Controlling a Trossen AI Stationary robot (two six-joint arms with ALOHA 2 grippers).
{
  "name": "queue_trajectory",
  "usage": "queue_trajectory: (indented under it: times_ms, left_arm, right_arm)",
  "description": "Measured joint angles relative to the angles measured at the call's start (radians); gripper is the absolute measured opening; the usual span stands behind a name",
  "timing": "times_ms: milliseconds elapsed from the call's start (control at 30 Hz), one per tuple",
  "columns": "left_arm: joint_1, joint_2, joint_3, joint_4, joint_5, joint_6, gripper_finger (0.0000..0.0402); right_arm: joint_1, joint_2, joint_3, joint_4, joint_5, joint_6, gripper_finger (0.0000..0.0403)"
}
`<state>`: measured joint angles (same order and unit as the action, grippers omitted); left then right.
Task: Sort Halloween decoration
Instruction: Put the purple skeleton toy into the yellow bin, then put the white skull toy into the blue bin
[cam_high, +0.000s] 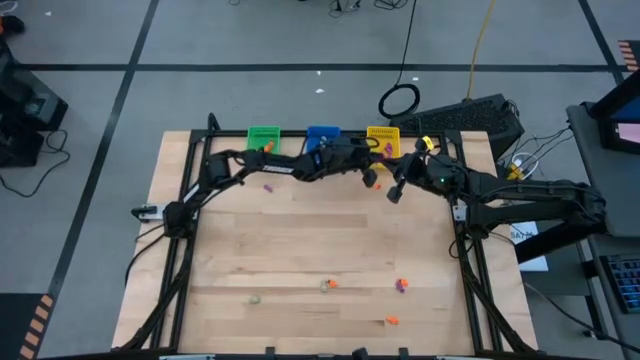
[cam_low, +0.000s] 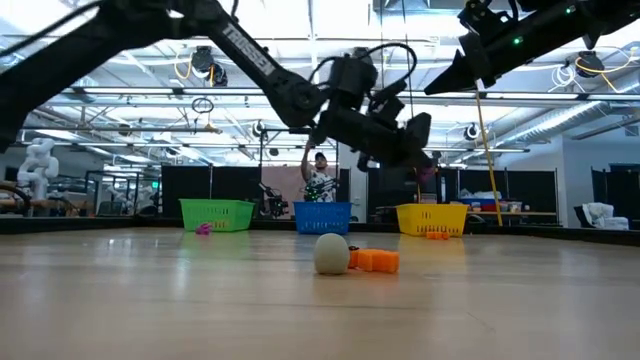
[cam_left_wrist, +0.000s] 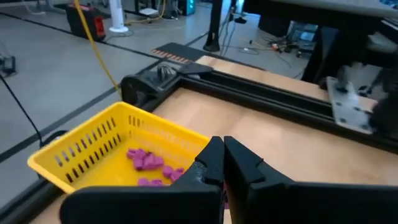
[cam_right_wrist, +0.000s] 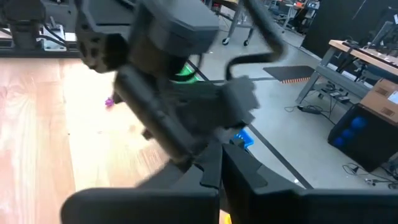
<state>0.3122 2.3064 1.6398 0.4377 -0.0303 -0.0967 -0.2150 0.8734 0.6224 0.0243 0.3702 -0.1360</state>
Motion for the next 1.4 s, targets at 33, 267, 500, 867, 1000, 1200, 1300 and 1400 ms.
queue_trajectory:
  times_ms: [33,267,500,867,1000,1200,1300,1400]
  left_arm:
    - [0.006,0.016,0.025,-0.013,0.0,0.0,0.0]
    - [0.045,0.093,0.123,-0.062,0.007,0.0,0.0]
    - [0.064,0.141,0.165,-0.068,0.03,0.001,0.0]
    - [0.065,0.145,0.167,-0.09,0.079,0.008,0.0025]
    - [0.06,0.145,0.167,-0.09,0.088,0.008,0.0064]
    - [0.057,0.13,0.167,-0.115,0.089,0.015,0.0087]
    - [0.044,0.102,0.167,-0.188,0.083,0.094,0.006]
    - [0.016,0.083,0.15,-0.212,0.066,0.132,0.0018]
  right_arm:
    - [0.0,0.0,0.0,0.0,0.0,0.0,0.0]
    - [0.0,0.0,0.0,0.0,0.0,0.0,0.0]
    - [0.0,0.0,0.0,0.0,0.0,-0.002,0.0]
    - [0.0,0.0,0.0,-0.011,-0.001,0.0,0.0]
    - [0.0,0.0,0.0,-0.018,-0.007,-0.016,0.0]
    - [0.002,0.0,0.0,-0.016,-0.015,-0.032,0.0]
    - [0.007,-0.006,-0.014,0.027,-0.137,-0.039,0.0]
    - [0.011,-0.033,-0.069,0.119,-0.244,-0.058,0.0]
